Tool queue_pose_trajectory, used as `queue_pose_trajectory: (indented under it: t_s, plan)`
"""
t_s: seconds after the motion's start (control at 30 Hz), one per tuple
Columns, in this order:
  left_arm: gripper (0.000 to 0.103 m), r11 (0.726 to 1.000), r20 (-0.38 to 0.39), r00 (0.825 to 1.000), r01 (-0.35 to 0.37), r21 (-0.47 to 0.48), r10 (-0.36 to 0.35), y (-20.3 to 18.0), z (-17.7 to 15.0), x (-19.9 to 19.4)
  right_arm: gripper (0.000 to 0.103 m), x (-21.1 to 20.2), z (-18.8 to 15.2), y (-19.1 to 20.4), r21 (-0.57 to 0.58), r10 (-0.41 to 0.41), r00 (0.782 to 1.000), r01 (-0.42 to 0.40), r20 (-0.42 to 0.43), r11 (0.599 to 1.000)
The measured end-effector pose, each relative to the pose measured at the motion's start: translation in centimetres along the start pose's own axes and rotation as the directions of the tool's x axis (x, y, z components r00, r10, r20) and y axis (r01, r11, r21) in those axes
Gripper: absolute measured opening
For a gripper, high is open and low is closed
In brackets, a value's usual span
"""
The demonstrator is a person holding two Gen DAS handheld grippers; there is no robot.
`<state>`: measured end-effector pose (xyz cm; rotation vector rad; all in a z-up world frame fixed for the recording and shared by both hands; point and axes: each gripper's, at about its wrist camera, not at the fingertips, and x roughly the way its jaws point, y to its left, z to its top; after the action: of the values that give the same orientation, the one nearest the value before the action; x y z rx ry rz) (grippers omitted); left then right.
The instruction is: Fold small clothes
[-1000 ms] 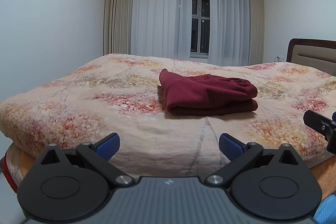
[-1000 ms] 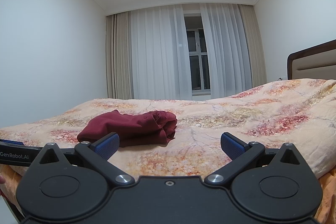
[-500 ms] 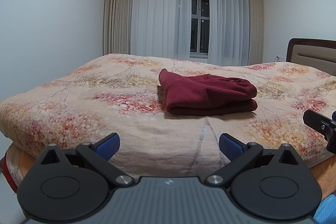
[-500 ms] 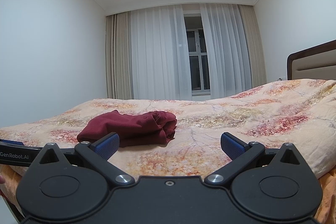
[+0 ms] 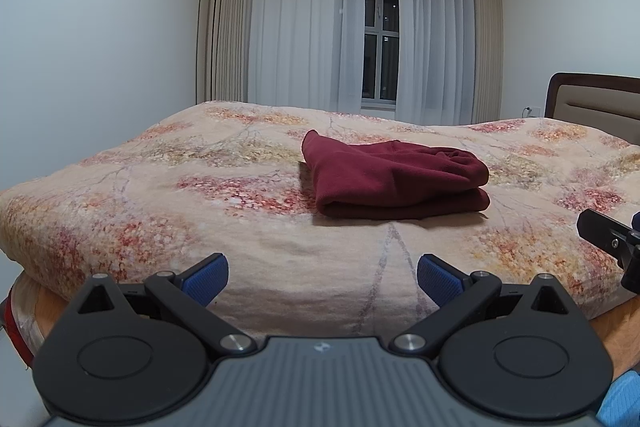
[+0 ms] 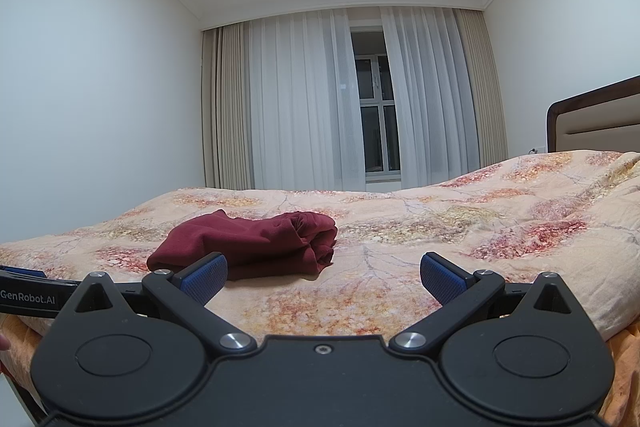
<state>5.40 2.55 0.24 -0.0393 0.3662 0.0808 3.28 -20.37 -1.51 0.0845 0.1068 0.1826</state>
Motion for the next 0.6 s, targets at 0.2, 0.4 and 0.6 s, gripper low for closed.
queue_pose_trajectory:
  t_s: [0.2, 0.4, 0.6]
  plan:
    - [0.103, 0.999, 0.001, 1.0, 0.022, 0.031, -0.022, -0.4, 0.1, -0.3, 0.103, 0.0, 0.0, 0.0, 0.0, 0.0, 1.0, 0.0, 0.002, 1.0]
    - [0.103, 0.996, 0.006, 0.999, -0.052, 0.066, 0.052, -1.4, 0.2, -0.4, 0.103, -0.1, 0.0, -0.1, 0.001, 0.0, 1.0, 0.0, 0.005, 1.0]
    - [0.103, 0.993, 0.023, 0.998, -0.055, 0.102, 0.053, -1.9, 0.1, -0.6, 0.103, -0.4, 0.0, -0.1, 0.0, 0.0, 1.0, 0.0, 0.011, 1.0]
